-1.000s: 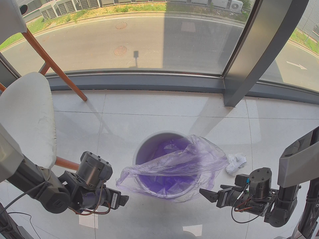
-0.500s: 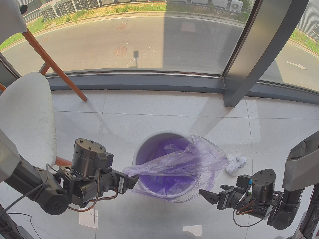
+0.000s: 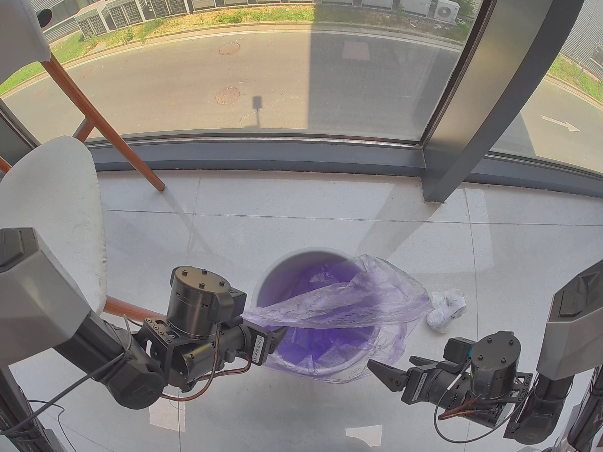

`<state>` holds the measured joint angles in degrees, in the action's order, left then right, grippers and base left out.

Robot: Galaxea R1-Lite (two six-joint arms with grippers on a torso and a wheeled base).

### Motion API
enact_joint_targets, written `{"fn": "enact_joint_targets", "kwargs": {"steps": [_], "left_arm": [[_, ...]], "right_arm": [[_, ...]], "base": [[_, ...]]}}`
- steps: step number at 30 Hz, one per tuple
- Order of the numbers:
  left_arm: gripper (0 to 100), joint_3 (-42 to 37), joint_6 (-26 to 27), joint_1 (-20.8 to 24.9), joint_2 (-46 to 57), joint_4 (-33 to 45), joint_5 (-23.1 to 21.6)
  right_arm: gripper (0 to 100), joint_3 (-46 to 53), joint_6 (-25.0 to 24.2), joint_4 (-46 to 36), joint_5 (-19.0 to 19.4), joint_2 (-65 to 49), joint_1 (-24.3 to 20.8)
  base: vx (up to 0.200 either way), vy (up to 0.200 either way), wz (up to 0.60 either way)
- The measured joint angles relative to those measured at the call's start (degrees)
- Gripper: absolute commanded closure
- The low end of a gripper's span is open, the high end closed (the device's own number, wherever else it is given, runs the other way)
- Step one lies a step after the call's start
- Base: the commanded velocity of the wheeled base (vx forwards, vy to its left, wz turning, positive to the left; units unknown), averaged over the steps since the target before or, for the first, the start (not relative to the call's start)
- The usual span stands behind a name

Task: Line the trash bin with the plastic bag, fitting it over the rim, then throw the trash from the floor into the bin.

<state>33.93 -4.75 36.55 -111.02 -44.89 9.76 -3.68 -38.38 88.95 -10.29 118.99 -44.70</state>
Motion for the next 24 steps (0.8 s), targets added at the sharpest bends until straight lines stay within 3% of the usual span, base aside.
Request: {"fn": "enact_joint_targets", "kwargs": {"steps": [9,20,24], "left_arm": [[100,2.4,-0.09,-0.74,-2.77,-3.12,0.11],[100,6.84,-0.63,-5.84,-3.78,-3.45,0.72],[100,9.12,-2.05,-7.95,-4.5,-3.21,3.28]], "right_arm": [[0,0.46,-0.11,0.02,-0.63,-1.1,-0.52],[0,0.44,-0.35,0.0,-1.04,-1.19,-0.63],[0,-0.48,-0.24,0.0,-1.67,0.05,-0.39]], "base": [[0.0,0.0,0.0],[0.0,0.0,0.0],[0.0,0.0,0.0]]}}
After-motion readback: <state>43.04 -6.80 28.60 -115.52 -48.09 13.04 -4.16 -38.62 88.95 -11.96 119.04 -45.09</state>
